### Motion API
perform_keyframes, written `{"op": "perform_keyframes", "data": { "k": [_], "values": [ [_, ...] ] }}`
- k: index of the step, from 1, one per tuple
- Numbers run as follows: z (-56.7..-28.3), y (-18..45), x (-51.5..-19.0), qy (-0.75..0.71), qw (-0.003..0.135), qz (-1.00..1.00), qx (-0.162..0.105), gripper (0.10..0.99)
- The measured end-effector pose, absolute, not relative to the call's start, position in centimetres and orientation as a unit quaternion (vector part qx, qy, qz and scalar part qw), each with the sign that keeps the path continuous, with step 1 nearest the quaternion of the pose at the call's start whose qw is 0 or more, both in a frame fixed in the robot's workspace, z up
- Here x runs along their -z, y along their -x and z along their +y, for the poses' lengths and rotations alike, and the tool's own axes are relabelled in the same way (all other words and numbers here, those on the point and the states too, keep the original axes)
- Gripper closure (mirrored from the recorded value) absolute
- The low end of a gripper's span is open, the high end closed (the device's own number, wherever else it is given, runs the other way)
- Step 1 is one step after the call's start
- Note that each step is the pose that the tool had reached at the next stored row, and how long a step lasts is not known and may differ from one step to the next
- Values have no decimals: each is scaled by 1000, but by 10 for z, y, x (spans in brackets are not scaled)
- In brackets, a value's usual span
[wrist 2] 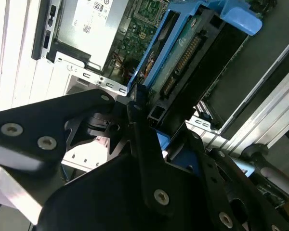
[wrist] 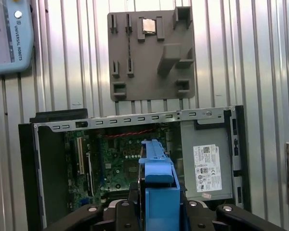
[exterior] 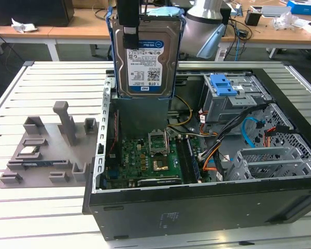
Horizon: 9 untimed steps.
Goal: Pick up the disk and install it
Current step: 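Pick up the disk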
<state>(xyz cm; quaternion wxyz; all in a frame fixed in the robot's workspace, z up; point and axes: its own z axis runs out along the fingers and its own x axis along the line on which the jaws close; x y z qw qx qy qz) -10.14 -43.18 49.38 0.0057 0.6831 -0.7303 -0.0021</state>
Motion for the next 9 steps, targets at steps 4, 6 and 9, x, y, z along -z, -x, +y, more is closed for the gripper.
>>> {"op": "perform_keyframes", "data": {
  "k": [4, 6, 9],
  "values": [
    [-443, 100, -494, -683, 6, -730, 2, 718],
    [-446, 100, -494, -683, 6, -730, 2, 718],
    [-450, 99, -494, -683, 6, -730, 2, 718]
  ]
}}
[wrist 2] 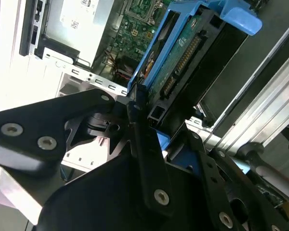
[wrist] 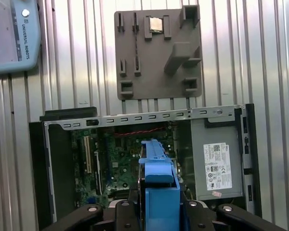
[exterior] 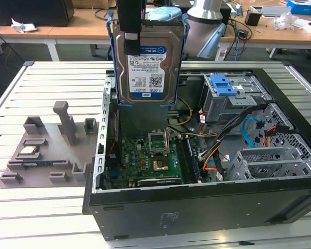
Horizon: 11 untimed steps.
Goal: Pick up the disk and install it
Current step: 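Pick up the disk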
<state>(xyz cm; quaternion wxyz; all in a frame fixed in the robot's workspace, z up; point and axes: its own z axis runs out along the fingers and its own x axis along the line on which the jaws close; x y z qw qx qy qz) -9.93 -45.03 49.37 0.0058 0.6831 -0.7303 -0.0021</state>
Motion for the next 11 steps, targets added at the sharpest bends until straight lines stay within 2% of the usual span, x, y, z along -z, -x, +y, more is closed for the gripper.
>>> {"op": "perform_keyframes", "data": {
  "k": [11],
  "values": [
    [-475, 97, -494, -683, 6, -730, 2, 718]
  ]
}}
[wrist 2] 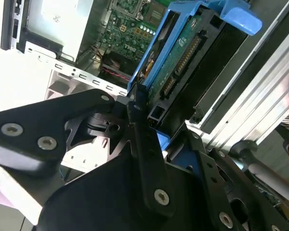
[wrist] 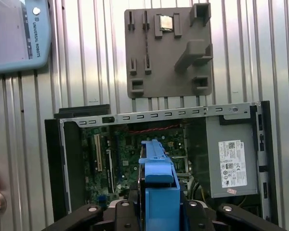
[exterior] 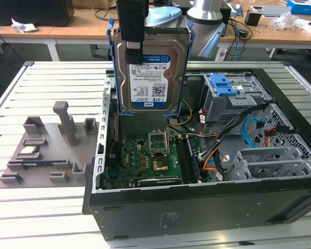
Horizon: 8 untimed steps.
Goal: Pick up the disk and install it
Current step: 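Pick up the disk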
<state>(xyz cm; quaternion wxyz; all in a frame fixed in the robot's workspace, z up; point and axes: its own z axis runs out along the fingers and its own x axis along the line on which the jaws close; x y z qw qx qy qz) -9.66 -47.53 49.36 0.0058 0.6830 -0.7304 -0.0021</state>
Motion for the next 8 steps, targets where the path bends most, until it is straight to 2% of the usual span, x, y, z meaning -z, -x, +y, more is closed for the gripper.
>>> {"op": "perform_keyframes", "data": {
  "k": [8],
  "values": [
    [-489, 95, -494, -683, 6, -730, 2, 718]
  ]
}}
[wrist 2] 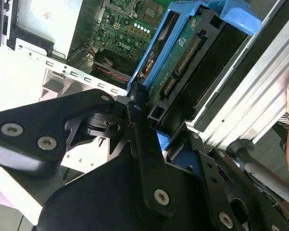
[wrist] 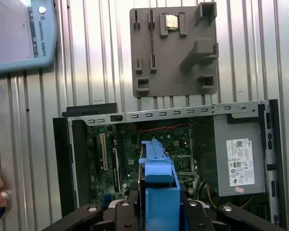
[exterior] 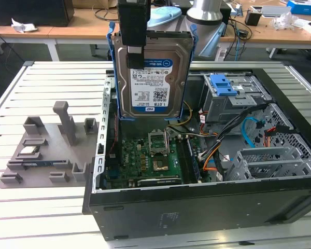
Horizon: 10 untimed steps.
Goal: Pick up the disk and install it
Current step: 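Pick up the disk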
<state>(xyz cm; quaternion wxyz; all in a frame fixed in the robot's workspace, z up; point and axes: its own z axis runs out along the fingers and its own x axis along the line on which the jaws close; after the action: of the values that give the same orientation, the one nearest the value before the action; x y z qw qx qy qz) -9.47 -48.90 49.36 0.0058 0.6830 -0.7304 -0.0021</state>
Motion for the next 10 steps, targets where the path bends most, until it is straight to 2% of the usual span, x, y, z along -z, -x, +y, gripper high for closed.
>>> {"op": "perform_keyframes", "data": {
  "k": [4, 10],
  "values": [
    [-509, 91, -493, -683, 6, -730, 2, 718],
    [-519, 88, -493, -683, 6, -731, 2, 718]
  ]
}}
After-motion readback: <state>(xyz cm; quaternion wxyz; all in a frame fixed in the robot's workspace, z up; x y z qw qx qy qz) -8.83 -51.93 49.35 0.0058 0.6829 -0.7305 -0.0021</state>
